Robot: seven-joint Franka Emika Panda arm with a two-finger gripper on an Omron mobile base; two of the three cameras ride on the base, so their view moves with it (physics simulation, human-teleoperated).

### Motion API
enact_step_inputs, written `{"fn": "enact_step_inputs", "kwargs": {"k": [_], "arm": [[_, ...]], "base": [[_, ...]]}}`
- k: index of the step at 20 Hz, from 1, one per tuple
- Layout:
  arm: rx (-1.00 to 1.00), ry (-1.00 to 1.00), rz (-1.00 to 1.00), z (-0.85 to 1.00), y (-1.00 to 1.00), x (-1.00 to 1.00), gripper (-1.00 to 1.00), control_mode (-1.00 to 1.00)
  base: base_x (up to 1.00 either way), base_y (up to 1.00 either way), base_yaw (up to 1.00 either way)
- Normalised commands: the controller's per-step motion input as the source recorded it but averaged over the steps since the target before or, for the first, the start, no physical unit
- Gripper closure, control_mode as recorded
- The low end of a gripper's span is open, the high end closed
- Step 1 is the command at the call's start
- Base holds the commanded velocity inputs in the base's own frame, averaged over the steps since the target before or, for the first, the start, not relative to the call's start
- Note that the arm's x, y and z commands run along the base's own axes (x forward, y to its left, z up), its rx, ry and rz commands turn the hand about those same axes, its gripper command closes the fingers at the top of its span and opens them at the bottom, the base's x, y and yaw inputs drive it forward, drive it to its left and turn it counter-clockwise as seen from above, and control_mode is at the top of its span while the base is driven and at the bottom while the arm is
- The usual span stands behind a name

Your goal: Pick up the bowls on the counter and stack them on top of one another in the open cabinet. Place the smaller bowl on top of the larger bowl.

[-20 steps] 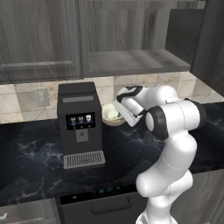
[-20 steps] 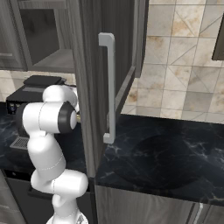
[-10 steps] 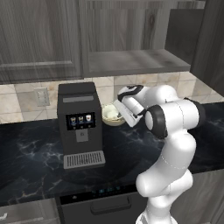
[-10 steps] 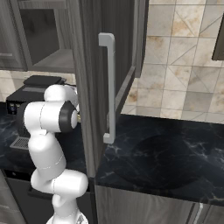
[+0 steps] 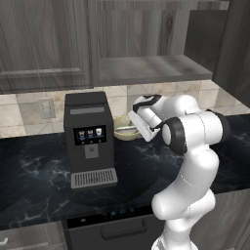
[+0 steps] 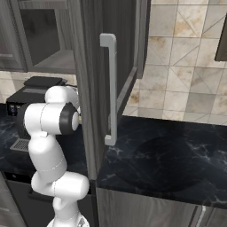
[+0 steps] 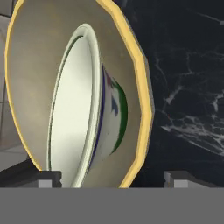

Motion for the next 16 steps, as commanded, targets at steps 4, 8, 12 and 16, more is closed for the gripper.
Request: {"fn": "enact_step_inputs", "kwargs": {"k": [4,8,12,16], "arm": [[0.00,-0.03,0.00,0.11,0.00,0.00,-1.00,-1.00],[0.00,-0.04,0.00,0.16,0.00,0.00,-1.00,-1.00],[0.00,-0.01,0.00,0.03,0.00,0.00,-1.00,-1.00],[0.00,0.00,0.00,0.00,0.00,-0.03,-1.00,-1.00]], "base": [[0.00,0.00,0.00],[0.00,0.00,0.00],[0.00,0.00,0.00],[0.00,0.00,0.00]]}}
